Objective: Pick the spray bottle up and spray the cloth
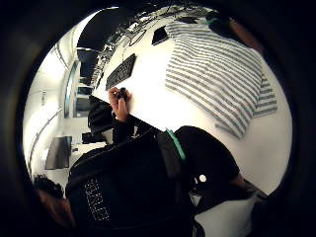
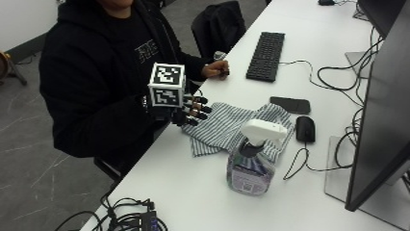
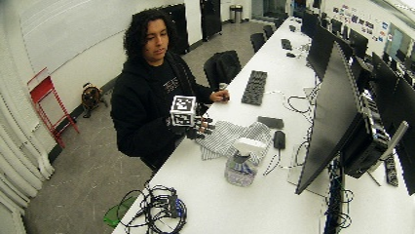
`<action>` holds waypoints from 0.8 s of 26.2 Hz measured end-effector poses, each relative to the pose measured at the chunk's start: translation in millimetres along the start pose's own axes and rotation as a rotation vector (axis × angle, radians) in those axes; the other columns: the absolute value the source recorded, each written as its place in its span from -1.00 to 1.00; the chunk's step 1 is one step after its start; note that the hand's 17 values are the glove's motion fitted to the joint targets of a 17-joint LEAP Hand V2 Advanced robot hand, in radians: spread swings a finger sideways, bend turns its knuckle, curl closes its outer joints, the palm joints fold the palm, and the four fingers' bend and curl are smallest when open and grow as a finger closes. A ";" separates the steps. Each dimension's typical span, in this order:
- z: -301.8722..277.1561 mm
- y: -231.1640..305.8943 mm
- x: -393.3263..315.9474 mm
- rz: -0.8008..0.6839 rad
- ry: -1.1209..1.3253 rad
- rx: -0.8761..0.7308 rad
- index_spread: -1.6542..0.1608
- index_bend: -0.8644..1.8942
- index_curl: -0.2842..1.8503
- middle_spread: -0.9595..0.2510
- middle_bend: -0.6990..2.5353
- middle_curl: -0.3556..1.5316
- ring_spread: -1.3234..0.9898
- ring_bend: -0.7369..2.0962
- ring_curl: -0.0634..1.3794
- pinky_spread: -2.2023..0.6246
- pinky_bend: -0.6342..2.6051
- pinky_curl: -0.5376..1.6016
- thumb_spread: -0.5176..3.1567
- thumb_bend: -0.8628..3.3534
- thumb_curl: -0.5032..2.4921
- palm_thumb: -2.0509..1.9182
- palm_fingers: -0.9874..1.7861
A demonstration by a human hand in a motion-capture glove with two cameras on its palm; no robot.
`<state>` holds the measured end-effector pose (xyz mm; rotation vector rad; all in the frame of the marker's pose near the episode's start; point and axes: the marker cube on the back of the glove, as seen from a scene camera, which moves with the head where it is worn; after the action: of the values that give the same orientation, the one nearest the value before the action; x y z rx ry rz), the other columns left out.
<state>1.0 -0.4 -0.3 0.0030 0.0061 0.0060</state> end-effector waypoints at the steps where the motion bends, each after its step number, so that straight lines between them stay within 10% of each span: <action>1: 0.1 0.0 0.0 0.000 0.000 0.000 0.59 -0.23 -0.69 0.55 -0.45 -0.58 0.12 -0.23 -0.82 0.61 -0.36 -0.41 -0.49 -0.50 -0.62 0.19 0.07; 21: -22.3 -19.9 61.0 0.173 -0.047 0.058 0.40 -0.26 -0.53 0.51 -0.45 -0.41 0.09 -0.18 -0.59 0.67 -0.37 -0.27 -0.14 -0.53 -0.55 0.24 0.09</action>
<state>61.9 -19.9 -23.1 0.0616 -0.0406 0.1791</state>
